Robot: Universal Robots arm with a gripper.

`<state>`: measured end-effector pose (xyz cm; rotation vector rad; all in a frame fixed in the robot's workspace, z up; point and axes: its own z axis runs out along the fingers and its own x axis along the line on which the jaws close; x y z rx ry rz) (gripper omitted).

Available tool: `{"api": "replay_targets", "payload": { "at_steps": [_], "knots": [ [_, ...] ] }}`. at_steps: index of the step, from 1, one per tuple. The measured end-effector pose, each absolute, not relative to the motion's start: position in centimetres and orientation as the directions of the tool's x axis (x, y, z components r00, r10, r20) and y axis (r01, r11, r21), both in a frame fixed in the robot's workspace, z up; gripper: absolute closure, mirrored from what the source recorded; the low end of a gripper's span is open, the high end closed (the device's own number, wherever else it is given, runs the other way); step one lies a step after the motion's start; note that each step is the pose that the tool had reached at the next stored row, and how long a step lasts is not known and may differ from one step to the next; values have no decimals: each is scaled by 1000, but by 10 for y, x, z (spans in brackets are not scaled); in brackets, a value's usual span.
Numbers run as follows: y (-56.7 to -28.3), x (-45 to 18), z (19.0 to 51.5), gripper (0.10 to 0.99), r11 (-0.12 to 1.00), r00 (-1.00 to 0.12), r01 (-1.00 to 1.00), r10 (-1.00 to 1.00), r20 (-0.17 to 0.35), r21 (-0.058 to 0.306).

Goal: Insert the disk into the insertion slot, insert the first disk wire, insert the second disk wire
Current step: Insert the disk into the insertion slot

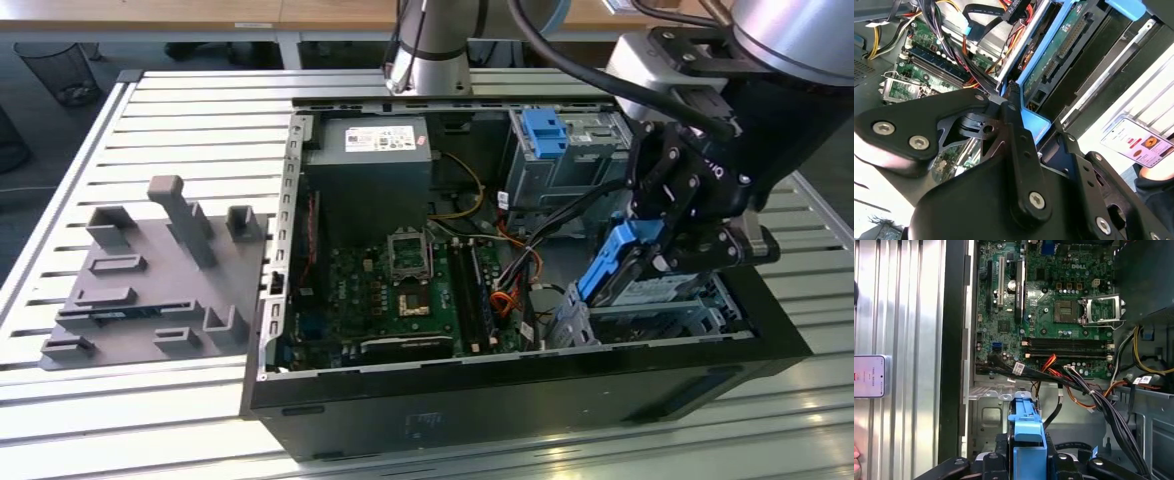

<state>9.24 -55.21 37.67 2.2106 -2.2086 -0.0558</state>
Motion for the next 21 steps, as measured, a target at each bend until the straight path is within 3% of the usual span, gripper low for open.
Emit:
{"api": "replay_targets", "payload": {
  "at_steps": [4,5,9,12,14,15,17,21],
  "knots": [
    [-552,92,373,714,-1,1,-999,-1000,-14,37],
    [-552,92,372,647,-1,1,-999,-1000,-14,37],
    [-552,92,369,647,-1,1,-999,-1000,-15,37],
    [-552,92,366,725,-1,1,-999,-1000,-15,37],
    [-552,92,364,843,-1,1,-999,-1000,-15,37],
    [-552,92,363,843,-1,1,-999,-1000,-15,37],
    [-552,92,363,961,-1,1,-999,-1000,-15,37],
    [-552,94,362,980,-1,1,-999,-1000,-15,37]
  ]
}}
